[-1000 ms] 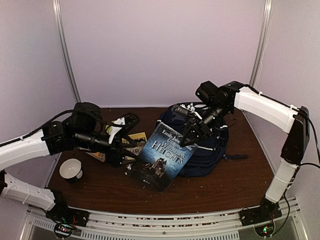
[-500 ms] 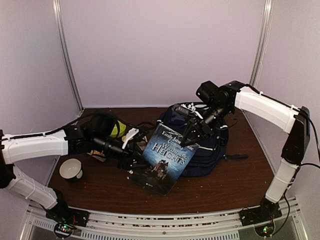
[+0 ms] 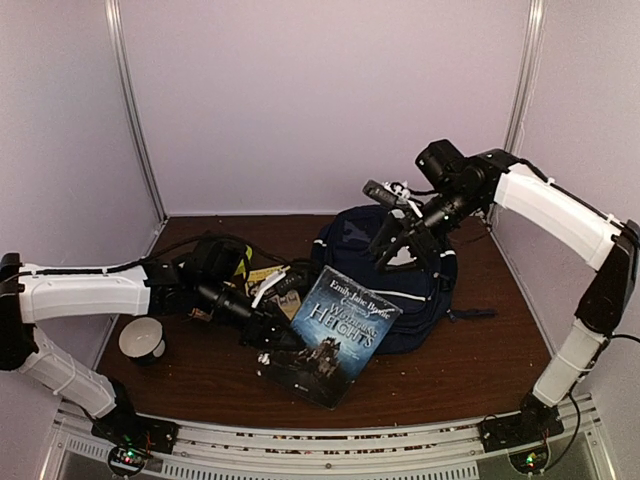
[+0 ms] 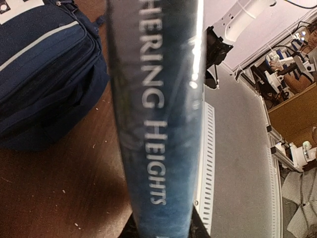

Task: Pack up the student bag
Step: Pass from the right arm to the left, then pick up the largest pocket of the bag from the student bag.

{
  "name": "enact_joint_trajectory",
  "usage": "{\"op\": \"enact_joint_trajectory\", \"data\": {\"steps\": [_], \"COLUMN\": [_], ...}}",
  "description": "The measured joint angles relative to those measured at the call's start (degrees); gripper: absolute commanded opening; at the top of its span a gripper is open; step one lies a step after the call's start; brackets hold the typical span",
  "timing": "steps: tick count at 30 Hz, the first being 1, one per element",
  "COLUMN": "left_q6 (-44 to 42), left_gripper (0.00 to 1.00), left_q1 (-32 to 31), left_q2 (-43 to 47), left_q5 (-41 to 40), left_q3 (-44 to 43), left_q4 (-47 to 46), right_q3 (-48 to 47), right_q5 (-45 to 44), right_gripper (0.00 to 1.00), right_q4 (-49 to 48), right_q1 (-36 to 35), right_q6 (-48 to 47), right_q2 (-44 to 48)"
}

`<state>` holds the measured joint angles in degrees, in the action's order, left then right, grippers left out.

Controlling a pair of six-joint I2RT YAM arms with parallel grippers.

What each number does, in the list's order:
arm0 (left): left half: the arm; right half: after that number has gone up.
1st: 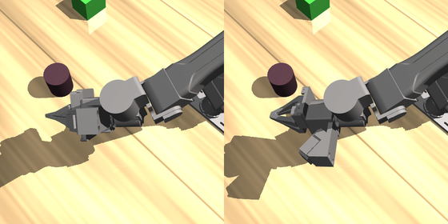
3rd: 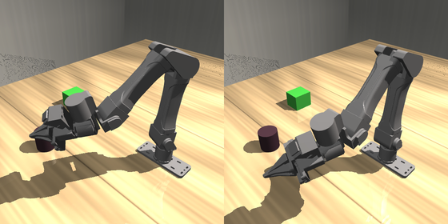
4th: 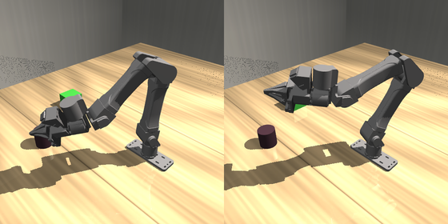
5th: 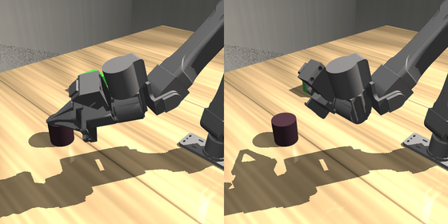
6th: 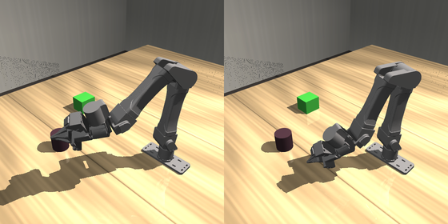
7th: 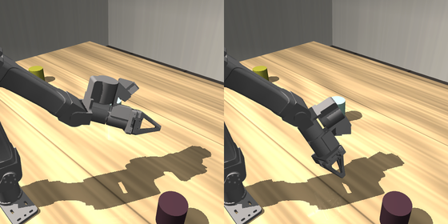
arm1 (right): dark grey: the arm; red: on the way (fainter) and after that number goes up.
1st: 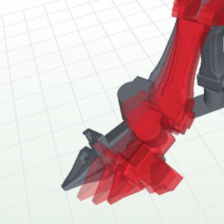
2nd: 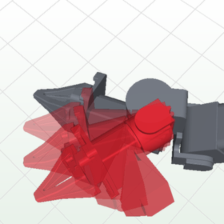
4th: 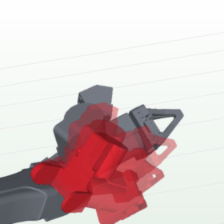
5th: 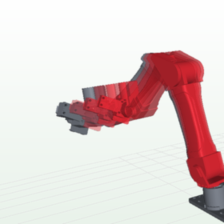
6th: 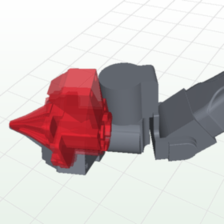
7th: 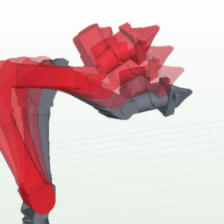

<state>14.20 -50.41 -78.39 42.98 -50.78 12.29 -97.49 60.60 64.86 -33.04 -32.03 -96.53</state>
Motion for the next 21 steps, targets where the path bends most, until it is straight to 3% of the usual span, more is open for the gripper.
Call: {"op": "enact_joint_trajectory", "data": {"steps": [6, 10, 13, 16, 21], "left_q6": [6.16, 11.65, 14.10, 15.89, 17.51], "left_gripper": [0.00, 0.00, 0.00, 0.00, 0.00], "left_q1": [0.79, 2.80, 4.13, 5.20, 6.71], "left_q2": [-0.74, -2.03, -2.23, -2.14, -0.92], "left_q5": [1.31, 0.72, -0.66, -1.81, -2.99], "left_q3": [0.02, 0.07, 0.76, 2.05, 4.72], "left_q4": [0.42, 2.64, 4.37, 6.14, 9.25], "right_q3": [7.52, 16.13, 22.23, 29.44, 33.40], "right_q5": [-15.50, -24.09, -28.20, -32.41, -37.16], "right_gripper": [1.00, 0.60, 0.44, 0.41, 0.42], "right_q4": [-10.84, -14.88, -17.59, -19.32, -21.05], "right_q1": [1.51, 0.42, -0.66, -2.36, -6.75], "right_q6": [3.32, 1.05, -2.12, -4.35, -6.86], "right_q2": [12.72, 16.85, 15.28, 14.36, 11.43]}}
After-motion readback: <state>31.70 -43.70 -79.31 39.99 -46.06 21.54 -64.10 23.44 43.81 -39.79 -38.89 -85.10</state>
